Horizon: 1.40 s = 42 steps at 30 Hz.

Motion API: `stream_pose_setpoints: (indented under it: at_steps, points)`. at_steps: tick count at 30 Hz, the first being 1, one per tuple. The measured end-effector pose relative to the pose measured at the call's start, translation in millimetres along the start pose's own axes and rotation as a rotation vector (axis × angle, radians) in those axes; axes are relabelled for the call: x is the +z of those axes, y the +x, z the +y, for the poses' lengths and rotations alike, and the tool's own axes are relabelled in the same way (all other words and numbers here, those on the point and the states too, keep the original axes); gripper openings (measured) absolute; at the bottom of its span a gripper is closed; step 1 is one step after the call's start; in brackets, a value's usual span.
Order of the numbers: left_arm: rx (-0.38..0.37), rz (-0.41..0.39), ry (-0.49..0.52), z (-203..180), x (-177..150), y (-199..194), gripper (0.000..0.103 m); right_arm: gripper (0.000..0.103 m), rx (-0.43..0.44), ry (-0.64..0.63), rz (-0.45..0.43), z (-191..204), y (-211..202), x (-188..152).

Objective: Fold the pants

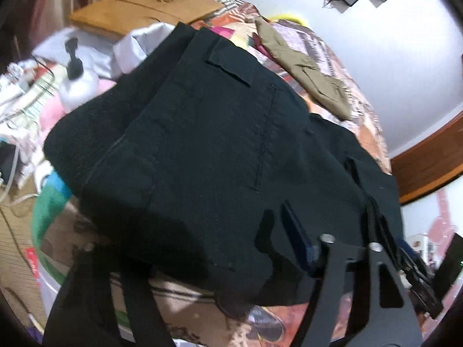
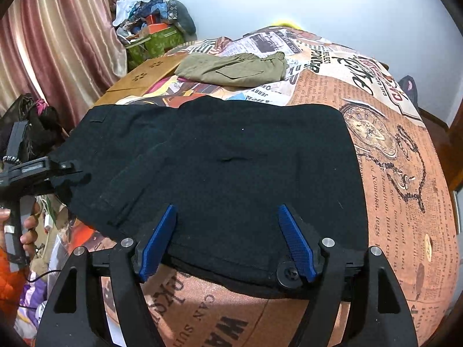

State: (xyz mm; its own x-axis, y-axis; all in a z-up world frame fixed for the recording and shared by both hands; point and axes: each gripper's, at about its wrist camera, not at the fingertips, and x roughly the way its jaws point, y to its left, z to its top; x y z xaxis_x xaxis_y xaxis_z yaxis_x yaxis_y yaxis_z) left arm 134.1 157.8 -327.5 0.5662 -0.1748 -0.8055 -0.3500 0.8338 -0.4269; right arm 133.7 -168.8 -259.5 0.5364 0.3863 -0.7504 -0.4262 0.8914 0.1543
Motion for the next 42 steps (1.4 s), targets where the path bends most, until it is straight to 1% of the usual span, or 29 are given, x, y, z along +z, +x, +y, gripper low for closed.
stream_pose_setpoints:
  at_steps: [1,2,3,4,6,8,9,11,13,14,17,20,24,27,30,32,34,36,42]
  points:
    - [0.019,-0.006,0.001,0,2,1,0.053,0.071,0.000,0.001,0.000,0,0,0]
    - [0.046,-0.012,0.005,0,4,1,0.042,0.071,0.001,0.002,0.000,0,0,0]
    - [0.056,-0.016,0.006,2,6,1,0.034,0.071,0.001,0.004,0.002,0,0,0]
    - [0.059,-0.020,0.011,1,8,0,0.033,0.071,0.004,0.007,0.004,-1,-1,1]
    - [0.082,-0.047,0.063,-6,10,-7,0.027,0.071,0.009,0.013,0.007,-2,-1,1]
    - [0.126,-0.106,0.154,-22,10,-21,0.024,0.071,0.016,0.020,0.008,-3,-2,2]
    - [0.136,-0.129,0.184,-29,9,-27,0.022,0.071,0.019,0.024,0.009,-4,-2,1]
    - [0.148,-0.185,0.251,-46,11,-42,0.020,0.071,0.021,0.027,0.009,-4,-2,1]
    - [0.142,-0.226,0.302,-64,15,-52,0.019,0.071,0.021,0.031,0.010,-5,-3,2]
    - [0.134,-0.240,0.319,-71,17,-57,0.019,0.071,0.023,0.035,0.010,-5,-4,3]
    - [0.082,-0.274,0.359,-95,26,-70,0.019,0.071,0.034,0.056,-0.010,-10,-15,4]
    - [0.060,-0.302,0.402,-117,31,-77,0.019,0.071,0.010,0.081,-0.043,-21,-28,3]
    - [0.037,-0.335,0.476,-147,28,-84,0.019,0.071,-0.050,0.149,-0.082,-49,-48,-4]
    - [0.021,-0.347,0.521,-168,24,-86,0.019,0.071,-0.108,0.209,-0.091,-72,-56,-13]
    - [-0.006,-0.351,0.555,-188,24,-86,0.019,0.071,-0.130,0.260,-0.071,-87,-54,-22]
    - [-0.029,-0.352,0.575,-203,22,-85,0.019,0.071,-0.129,0.279,-0.037,-93,-44,-30]
    - [-0.053,-0.348,0.597,-216,21,-84,0.019,0.071,-0.118,0.285,-0.023,-94,-36,-37]
    - [-0.078,-0.341,0.624,-232,17,-82,0.018,0.071,-0.122,0.278,-0.040,-91,-35,-38]
    - [-0.132,-0.309,0.721,-280,-5,-66,0.016,0.071,-0.105,0.255,-0.044,-95,-34,-39]
